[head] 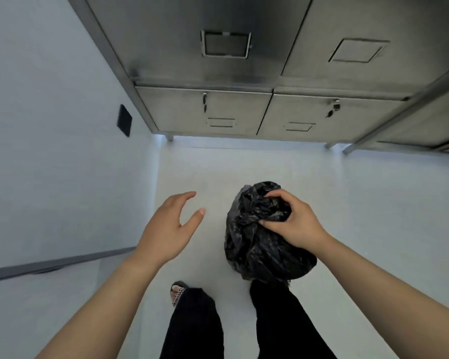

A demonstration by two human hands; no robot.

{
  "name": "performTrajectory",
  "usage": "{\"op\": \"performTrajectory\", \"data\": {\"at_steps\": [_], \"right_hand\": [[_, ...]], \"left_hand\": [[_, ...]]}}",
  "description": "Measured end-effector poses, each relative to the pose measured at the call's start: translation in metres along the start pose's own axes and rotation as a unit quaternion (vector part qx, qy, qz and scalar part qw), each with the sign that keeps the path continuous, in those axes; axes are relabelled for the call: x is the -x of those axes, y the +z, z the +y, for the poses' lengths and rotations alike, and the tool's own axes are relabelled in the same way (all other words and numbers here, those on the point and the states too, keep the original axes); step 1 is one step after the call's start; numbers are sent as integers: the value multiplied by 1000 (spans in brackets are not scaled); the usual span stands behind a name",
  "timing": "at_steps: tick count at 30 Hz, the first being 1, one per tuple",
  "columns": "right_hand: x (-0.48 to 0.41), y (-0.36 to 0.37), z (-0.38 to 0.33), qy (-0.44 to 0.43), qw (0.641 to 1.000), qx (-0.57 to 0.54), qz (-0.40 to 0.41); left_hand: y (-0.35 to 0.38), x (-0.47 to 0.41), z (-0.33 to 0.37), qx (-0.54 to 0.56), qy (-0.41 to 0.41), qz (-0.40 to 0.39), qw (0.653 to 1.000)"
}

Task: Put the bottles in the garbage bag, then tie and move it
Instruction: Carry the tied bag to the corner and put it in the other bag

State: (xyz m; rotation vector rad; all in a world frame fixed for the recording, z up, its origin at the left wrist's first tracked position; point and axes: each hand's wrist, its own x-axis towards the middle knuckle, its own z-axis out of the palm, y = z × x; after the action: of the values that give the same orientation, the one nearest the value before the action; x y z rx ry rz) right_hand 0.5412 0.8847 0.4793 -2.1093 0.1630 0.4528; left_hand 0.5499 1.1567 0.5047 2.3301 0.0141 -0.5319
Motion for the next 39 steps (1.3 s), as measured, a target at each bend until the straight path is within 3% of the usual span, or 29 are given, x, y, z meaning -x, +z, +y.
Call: {"op": "performTrajectory", "data": {"at_steps": [8,17,23,32,39], "right_hand": [[122,-83,-119,38,977,-84,190],[225,-130,-157,72,893,-166,412],[265,-175,-138,68,858,-188,473],[309,-267,-86,49,821,-233,519],[345,-326,-41,63,794,-201,570]], "left_hand": [[-103,62,134,1,113,20,993],[-109,81,229,-88,268,-89,955],[-68,89,295,-53,279,-105,953],[19,90,426,-95,388,-127,908],[86,98,500,-103,430,-175,880]]}}
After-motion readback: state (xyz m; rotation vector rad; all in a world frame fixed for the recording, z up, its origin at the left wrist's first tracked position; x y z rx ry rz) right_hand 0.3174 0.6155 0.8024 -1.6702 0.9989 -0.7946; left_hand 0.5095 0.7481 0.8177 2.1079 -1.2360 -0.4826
